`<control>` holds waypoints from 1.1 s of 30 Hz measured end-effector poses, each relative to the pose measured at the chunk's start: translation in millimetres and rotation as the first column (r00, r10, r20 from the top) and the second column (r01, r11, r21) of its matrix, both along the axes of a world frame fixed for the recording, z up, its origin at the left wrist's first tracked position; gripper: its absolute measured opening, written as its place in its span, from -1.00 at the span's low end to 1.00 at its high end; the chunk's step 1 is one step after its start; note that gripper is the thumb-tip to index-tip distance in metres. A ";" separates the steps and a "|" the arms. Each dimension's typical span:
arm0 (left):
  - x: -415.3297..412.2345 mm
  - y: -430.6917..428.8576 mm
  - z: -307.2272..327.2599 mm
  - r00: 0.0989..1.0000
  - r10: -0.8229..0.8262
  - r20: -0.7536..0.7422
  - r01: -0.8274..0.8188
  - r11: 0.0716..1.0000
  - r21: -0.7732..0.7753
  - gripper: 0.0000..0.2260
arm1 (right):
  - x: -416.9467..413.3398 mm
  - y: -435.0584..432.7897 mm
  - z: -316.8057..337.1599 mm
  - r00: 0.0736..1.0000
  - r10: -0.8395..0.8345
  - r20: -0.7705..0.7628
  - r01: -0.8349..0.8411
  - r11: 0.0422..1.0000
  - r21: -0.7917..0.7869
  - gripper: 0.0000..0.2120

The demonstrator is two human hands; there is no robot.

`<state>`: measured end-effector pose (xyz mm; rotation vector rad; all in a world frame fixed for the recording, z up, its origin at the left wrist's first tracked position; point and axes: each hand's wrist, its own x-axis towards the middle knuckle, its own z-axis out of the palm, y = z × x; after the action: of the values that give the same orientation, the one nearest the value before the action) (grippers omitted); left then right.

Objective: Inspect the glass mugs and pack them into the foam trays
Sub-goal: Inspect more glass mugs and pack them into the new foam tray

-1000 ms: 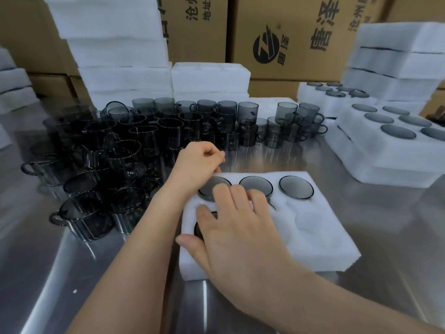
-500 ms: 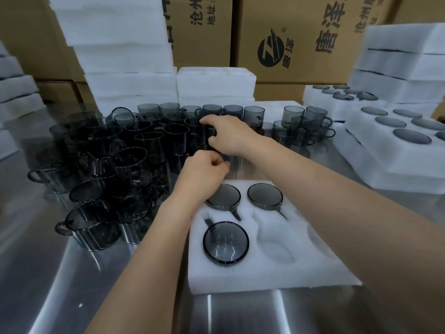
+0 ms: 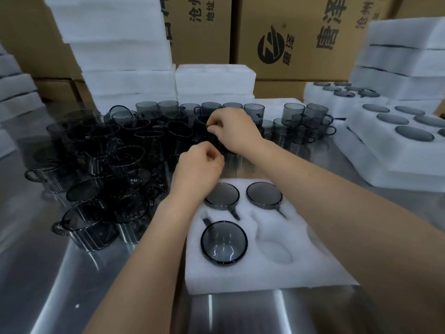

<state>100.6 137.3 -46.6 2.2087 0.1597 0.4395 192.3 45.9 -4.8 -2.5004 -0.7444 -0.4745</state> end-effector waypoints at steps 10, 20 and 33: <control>0.6 1.9 1.8 0.998 0.002 -0.070 -0.014 0.985 -0.171 -0.58 | -6.1 -2.3 -1.9 0.999 0.020 0.033 -0.021 1.000 0.021 -0.82; 0.3 3.4 1.2 0.999 0.029 -0.027 -0.035 0.972 -0.233 -0.66 | -11.4 -13.1 12.7 0.994 -0.008 0.106 0.006 1.000 0.013 -0.81; -15.4 -19.7 21.3 0.933 -0.192 0.304 0.253 0.951 -0.177 -0.22 | -79.4 -69.0 25.0 0.972 0.226 -0.066 -0.171 0.870 0.463 -0.83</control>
<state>85.2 117.6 -25.3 1.9012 -0.1917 0.5772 112.9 -23.2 20.1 -1.9710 -0.7365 -0.3710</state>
